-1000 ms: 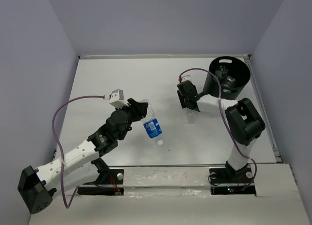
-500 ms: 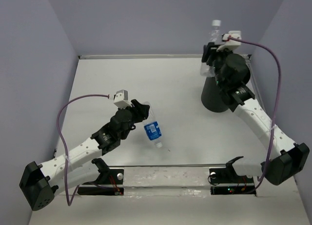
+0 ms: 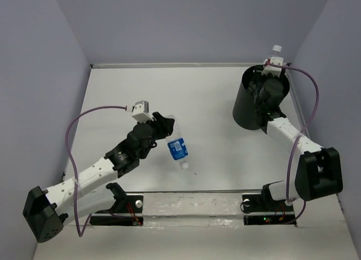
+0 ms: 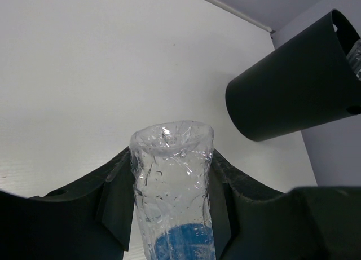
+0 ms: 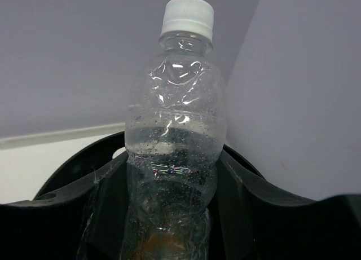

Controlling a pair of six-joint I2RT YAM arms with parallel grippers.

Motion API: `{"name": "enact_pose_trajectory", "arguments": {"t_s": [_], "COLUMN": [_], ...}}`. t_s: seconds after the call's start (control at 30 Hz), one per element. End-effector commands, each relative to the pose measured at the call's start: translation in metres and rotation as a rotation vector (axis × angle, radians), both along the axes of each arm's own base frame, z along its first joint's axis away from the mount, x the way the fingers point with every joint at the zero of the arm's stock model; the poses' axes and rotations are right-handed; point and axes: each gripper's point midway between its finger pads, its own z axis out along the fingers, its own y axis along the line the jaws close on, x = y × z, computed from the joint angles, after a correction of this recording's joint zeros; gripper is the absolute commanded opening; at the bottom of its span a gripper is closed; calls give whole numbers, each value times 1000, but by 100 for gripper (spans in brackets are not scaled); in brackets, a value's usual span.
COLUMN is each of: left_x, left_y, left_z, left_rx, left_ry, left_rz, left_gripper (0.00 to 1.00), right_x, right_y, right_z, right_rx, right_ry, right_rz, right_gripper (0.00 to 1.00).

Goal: Put the plastic bottles in the bin

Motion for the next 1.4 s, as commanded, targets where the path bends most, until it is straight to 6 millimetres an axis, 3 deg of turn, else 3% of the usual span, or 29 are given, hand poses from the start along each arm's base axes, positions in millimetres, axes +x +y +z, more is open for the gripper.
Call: {"name": "enact_pose_trajectory", "arguments": {"t_s": [0.0, 0.13, 0.23, 0.27, 0.37, 0.5, 0.53, 0.6, 0.63, 0.73, 0.83, 0.87, 0.9, 0.93, 0.97, 1.03, 1.07, 1.1, 1.17, 1.2, 1.37], "left_x": [8, 12, 15, 17, 25, 37, 43, 50, 58, 72, 92, 101, 106, 114, 117, 123, 129, 133, 141, 143, 163], "left_y": [-6, -4, -7, -10, -17, -30, -36, -42, -48, -56, -72, -81, -87, -97, -102, -111, -118, -122, -135, -140, -178], "left_z": [53, 66, 70, 73, 86, 110, 123, 139, 155, 183, 217, 234, 242, 258, 267, 281, 291, 295, 307, 309, 318], "left_rx": [-54, -62, -71, -75, -81, -88, -97, -103, -103, -104, -108, -112, -114, -129, -135, -150, -162, -160, -184, -184, -198], "left_ry": [-102, -126, -134, -140, -156, -186, -209, -234, -260, -308, -365, -390, -402, -424, -438, -464, -480, -491, -524, -536, -609], "left_rz": [4, 23, 23, 26, 30, 26, 26, 29, 38, 60, 85, 89, 89, 85, 82, 79, 81, 81, 82, 77, 103], "left_gripper": [25, 25, 25, 25, 25, 25, 25, 25, 25, 25, 25, 25, 25, 25, 25, 24, 24, 24, 24, 24, 24], "right_x": [-21, -23, -24, -27, -31, -42, -42, -47, -56, -72, -101, -119, -124, -133, -148, -159, -167, -178, -189, -199, -223], "right_y": [-23, -38, -45, -45, -42, -18, -7, -1, 1, 6, 13, 20, 28, 44, 51, 65, 79, 82, 90, 90, 111], "right_z": [46, 34, 25, 27, 23, 39, 59, 57, 77, 70, 59, 67, 49, 46, 52, 30, 24, 22, -5, -5, -55], "right_rx": [10, 56, 88, 102, 171, 297, 310, 331, 364, 442, 573, 605, 677, 701, 715, 790, 792, 795, 824, 816, 831], "right_ry": [-244, -282, -278, -285, -274, -254, -266, -196, -228, -169, -167, -201, -176, -156, -175, -111, -78, -74, 4, -8, 125], "right_rz": [-88, -86, -100, -100, -76, 76, 143, 172, 189, 209, 252, 311, 341, 434, 494, 552, 632, 655, 679, 696, 798], "right_gripper": [43, 48, 67, 83, 100, 100, 100, 100, 100, 99, 95, 88, 82, 72, 36, 7, 0, 0, 0, 0, 0]}}
